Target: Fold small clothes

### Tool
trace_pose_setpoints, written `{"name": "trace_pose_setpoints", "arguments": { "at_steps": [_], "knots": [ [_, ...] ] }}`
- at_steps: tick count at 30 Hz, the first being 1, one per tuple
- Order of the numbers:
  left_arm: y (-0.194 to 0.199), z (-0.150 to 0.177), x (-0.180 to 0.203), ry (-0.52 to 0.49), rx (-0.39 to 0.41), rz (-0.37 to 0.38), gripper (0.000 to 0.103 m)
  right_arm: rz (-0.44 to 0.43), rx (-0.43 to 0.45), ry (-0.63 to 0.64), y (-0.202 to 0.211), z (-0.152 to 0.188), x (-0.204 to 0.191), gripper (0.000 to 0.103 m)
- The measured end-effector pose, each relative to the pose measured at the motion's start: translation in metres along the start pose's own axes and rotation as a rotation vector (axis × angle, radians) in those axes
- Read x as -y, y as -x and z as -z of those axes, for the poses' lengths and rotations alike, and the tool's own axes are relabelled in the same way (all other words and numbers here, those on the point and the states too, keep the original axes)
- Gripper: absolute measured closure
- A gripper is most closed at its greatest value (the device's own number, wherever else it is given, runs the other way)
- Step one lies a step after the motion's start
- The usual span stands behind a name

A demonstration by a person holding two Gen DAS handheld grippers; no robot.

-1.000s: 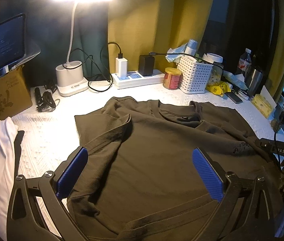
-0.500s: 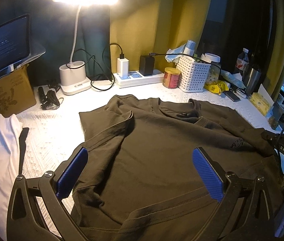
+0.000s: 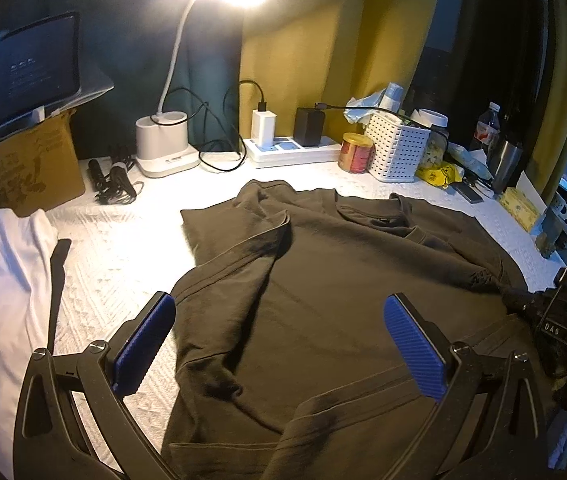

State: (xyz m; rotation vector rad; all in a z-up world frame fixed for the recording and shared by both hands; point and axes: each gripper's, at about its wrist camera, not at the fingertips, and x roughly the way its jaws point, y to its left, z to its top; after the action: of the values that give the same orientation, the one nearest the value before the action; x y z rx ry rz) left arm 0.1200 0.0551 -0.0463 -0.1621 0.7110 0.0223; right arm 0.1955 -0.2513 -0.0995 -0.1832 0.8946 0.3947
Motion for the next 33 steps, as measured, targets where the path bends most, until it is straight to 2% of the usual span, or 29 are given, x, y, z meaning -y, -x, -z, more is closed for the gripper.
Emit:
{"name": "trace_pose_setpoints", "arguments": {
  "at_steps": [1,2,4,8,12,19,22,24,25,26,27,30,33],
  "knots": [
    [0.0,0.001,-0.002,0.001,-0.002,0.0,0.001,-0.013,-0.018,0.005,-0.002,0.002,-0.003,0.085],
    [0.0,0.002,-0.007,0.003,-0.006,0.0,0.001,-0.027,-0.035,0.011,-0.004,0.003,-0.005,0.073],
    [-0.002,0.003,-0.015,0.012,-0.015,-0.009,0.001,-0.053,-0.053,0.029,-0.005,0.006,-0.011,0.058],
    [-0.004,0.001,-0.032,0.014,-0.018,-0.038,0.001,-0.065,-0.047,0.061,0.001,0.002,-0.02,0.056],
    [-0.012,-0.003,-0.05,0.014,-0.023,-0.054,0.001,-0.076,0.006,0.038,0.01,-0.012,-0.02,0.056],
    [-0.049,-0.017,-0.067,0.007,-0.104,0.012,0.002,-0.039,0.043,0.023,0.005,-0.034,-0.017,0.055],
    [-0.073,-0.017,-0.071,0.0,-0.17,0.035,0.021,-0.031,0.038,0.004,0.0,-0.037,-0.013,0.055],
    [-0.086,-0.014,-0.071,-0.017,-0.219,0.042,0.04,-0.022,0.032,-0.01,-0.003,-0.038,-0.01,0.055],
    [-0.089,-0.013,-0.071,-0.02,-0.234,0.045,0.043,-0.017,0.029,-0.018,-0.004,-0.038,-0.007,0.055],
    [-0.088,-0.012,-0.069,-0.035,-0.22,0.042,0.046,-0.012,0.028,-0.027,-0.005,-0.037,-0.004,0.055],
    [-0.087,-0.012,-0.068,-0.039,-0.224,0.054,0.06,-0.007,0.028,-0.037,-0.006,-0.037,-0.001,0.055],
    [-0.078,-0.011,-0.064,-0.039,-0.219,0.068,0.084,0.003,0.028,-0.064,-0.009,-0.038,0.008,0.055],
    [-0.069,-0.012,-0.061,-0.045,-0.19,0.038,0.09,0.003,0.029,-0.083,-0.012,-0.037,0.015,0.055]
  ]
}}
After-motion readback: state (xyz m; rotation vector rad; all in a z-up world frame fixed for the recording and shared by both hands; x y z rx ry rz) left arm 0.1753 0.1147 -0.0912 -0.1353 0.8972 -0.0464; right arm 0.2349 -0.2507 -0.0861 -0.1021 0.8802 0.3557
